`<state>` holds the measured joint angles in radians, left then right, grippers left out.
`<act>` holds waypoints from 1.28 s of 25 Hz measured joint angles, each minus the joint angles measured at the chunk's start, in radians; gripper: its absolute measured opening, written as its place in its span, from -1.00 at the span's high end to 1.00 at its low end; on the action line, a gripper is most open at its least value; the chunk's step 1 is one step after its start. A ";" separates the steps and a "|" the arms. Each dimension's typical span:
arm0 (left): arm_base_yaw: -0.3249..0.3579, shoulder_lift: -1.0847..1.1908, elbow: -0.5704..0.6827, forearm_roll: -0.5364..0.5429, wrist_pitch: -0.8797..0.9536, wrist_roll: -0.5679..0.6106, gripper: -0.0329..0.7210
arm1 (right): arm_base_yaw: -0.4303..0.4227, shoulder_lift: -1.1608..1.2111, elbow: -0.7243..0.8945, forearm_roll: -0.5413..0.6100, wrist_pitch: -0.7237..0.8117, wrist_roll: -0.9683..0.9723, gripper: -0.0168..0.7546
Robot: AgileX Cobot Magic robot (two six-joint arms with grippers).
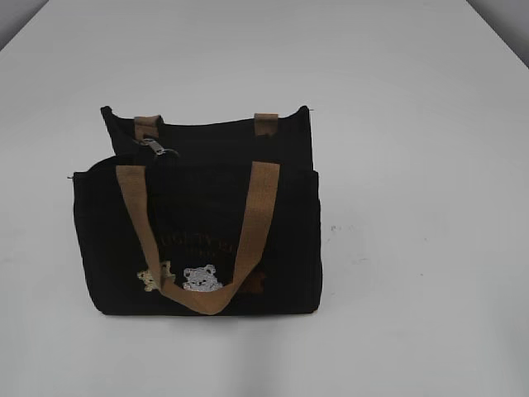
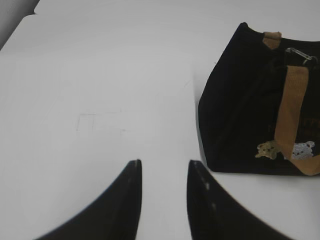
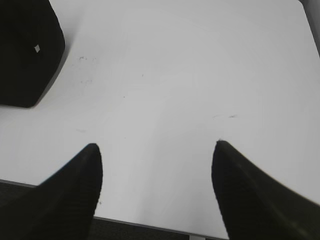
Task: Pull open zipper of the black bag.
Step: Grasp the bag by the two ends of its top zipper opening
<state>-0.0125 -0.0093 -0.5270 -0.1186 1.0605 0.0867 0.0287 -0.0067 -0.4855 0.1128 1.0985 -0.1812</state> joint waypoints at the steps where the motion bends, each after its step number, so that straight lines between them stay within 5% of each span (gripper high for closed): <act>1: 0.000 0.000 0.000 0.000 0.000 0.000 0.29 | 0.000 0.000 0.000 0.000 0.000 0.000 -0.42; 32: 0.000 0.018 -0.003 -0.044 -0.011 0.000 0.29 | 0.000 0.000 0.000 0.000 -0.001 0.000 -0.42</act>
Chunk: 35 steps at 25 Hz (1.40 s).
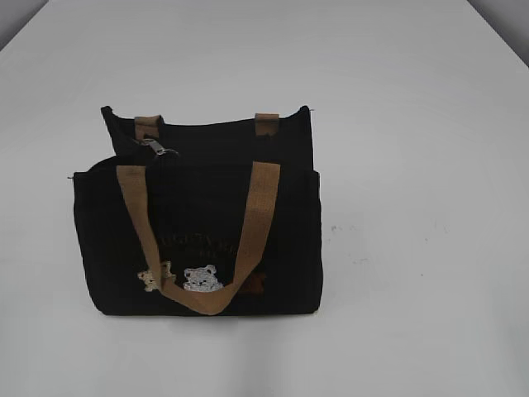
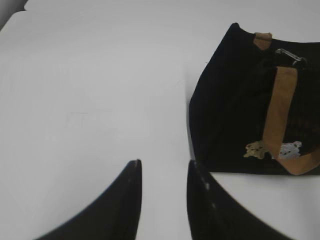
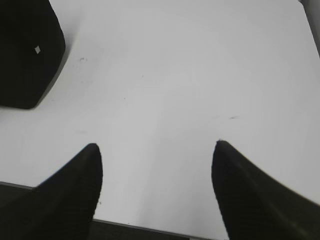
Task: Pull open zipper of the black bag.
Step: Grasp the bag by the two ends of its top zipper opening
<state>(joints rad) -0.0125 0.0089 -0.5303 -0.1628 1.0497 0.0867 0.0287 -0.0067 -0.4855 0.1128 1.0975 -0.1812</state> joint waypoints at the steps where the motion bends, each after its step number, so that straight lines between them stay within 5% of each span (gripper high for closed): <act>1: 0.000 0.019 -0.005 -0.022 -0.019 0.000 0.29 | 0.000 0.000 -0.001 0.001 -0.004 0.000 -0.42; 8: -0.001 0.312 -0.089 -0.174 -0.205 0.000 0.23 | 0.003 0.195 -0.038 0.109 -0.318 0.000 -0.37; 14: -0.001 0.714 -0.163 -0.573 -0.247 0.235 -0.27 | 0.118 0.428 -0.038 0.123 -0.509 -0.026 -0.27; 17: -0.001 0.961 -0.225 -0.683 -0.207 0.304 -0.38 | 0.170 0.582 -0.071 0.124 -0.516 -0.064 -0.23; 27: -0.090 1.463 -0.518 -0.712 -0.108 0.340 -0.35 | 0.313 1.022 -0.274 0.125 -0.484 -0.147 -0.22; 35: -0.142 1.616 -0.622 -0.590 -0.129 0.242 -0.30 | 0.435 1.186 -0.378 0.125 -0.484 -0.163 -0.22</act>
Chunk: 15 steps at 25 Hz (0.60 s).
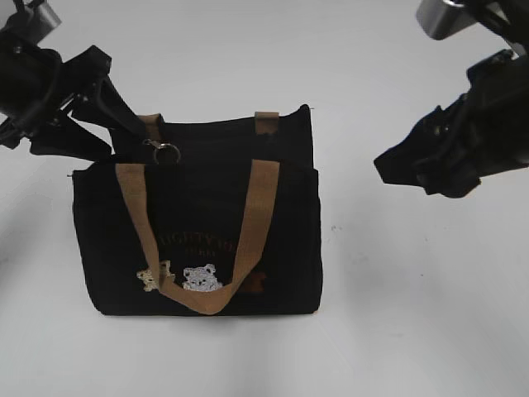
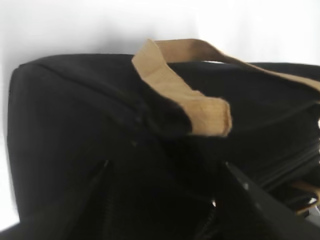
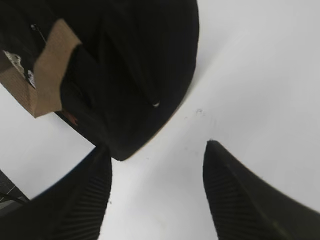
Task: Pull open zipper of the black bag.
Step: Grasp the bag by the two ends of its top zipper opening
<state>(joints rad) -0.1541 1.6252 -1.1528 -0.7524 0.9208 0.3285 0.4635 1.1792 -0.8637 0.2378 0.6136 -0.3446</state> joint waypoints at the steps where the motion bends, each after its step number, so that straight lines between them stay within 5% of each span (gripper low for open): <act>1: 0.000 0.002 -0.001 0.005 -0.015 -0.004 -0.26 | 0.016 0.016 -0.013 0.000 0.000 -0.006 -0.22; 8: -0.010 0.002 -0.004 0.015 -0.060 0.013 0.76 | 0.145 0.153 -0.146 0.000 -0.055 -0.069 -0.22; 15: -0.015 0.002 -0.009 0.001 -0.036 0.043 0.91 | 0.217 0.361 -0.358 0.003 -0.068 -0.119 -0.16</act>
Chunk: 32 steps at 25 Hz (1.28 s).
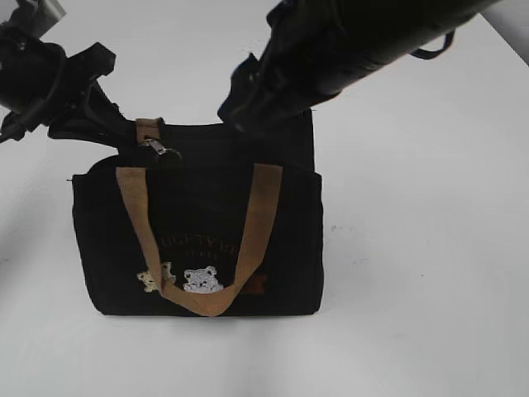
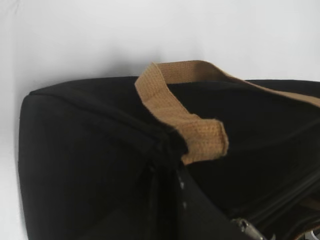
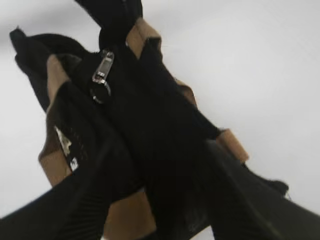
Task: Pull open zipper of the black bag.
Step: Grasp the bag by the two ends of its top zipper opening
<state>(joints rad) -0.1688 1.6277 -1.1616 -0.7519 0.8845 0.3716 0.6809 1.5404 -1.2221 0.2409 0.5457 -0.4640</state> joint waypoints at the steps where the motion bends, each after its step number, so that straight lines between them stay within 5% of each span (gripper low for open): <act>1: 0.000 -0.002 -0.005 0.000 0.013 0.001 0.91 | 0.000 0.024 -0.030 0.000 0.000 -0.001 -0.15; 9: -0.002 -0.067 -0.014 0.004 0.091 0.006 0.91 | 0.002 0.135 -0.145 0.000 0.001 -0.025 0.04; 16: -0.002 -0.071 -0.014 -0.008 0.114 0.006 0.91 | 0.094 0.144 -0.147 0.001 0.030 -0.193 0.27; 32: -0.002 -0.072 -0.015 -0.009 0.117 0.006 0.91 | 0.155 0.183 -0.147 0.001 0.052 -0.215 0.29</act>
<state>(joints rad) -0.1709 1.5558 -1.1764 -0.7608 1.0014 0.3781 0.8357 1.7233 -1.3694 0.2415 0.5980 -0.6790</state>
